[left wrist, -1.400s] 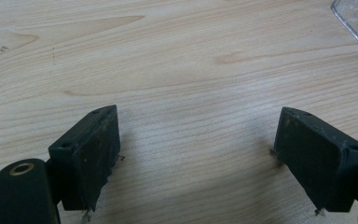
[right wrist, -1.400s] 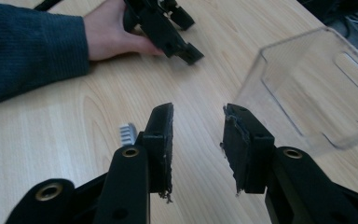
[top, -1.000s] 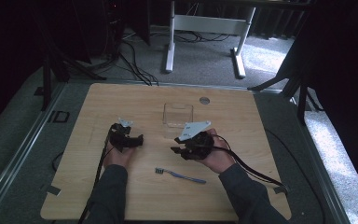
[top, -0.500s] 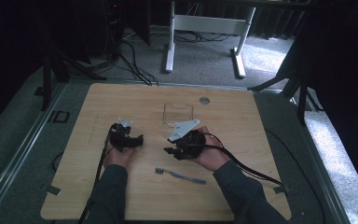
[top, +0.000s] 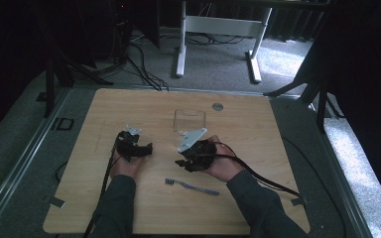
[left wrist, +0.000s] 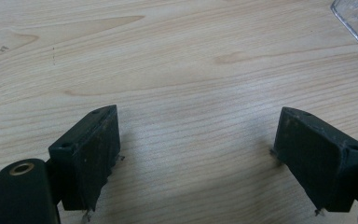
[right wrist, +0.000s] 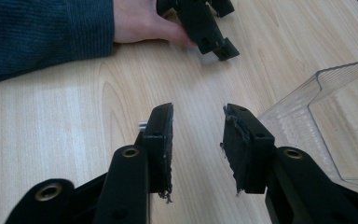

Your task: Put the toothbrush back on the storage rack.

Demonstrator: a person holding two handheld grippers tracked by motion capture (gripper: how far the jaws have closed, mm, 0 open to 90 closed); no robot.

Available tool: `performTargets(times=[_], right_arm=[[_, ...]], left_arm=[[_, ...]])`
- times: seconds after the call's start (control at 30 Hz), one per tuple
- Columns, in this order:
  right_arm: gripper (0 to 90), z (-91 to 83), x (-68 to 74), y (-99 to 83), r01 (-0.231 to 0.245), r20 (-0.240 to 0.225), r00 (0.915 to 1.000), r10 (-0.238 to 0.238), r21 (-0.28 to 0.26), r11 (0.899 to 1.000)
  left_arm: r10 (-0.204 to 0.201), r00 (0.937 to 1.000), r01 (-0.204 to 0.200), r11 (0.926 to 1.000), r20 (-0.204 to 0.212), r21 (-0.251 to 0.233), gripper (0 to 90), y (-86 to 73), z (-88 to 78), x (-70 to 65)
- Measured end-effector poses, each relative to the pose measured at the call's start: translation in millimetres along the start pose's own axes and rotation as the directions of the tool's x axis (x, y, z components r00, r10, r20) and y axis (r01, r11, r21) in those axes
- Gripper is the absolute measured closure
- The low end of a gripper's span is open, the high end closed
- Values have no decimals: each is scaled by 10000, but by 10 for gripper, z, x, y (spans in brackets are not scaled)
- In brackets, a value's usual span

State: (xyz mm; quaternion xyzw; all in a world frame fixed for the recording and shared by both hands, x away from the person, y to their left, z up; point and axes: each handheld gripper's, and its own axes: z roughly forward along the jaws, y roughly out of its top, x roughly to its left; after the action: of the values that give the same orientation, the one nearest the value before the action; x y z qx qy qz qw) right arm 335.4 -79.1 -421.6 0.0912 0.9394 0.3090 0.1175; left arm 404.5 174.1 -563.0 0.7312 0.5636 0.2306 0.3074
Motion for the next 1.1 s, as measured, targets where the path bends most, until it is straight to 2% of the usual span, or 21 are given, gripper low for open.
performTargets(times=[1.1], right_arm=[[623,137,11,-41,16,-422,9991,32,1129,9936]], left_arm=[[0,10000,0,10000,5,-3,145,0,0,0]])
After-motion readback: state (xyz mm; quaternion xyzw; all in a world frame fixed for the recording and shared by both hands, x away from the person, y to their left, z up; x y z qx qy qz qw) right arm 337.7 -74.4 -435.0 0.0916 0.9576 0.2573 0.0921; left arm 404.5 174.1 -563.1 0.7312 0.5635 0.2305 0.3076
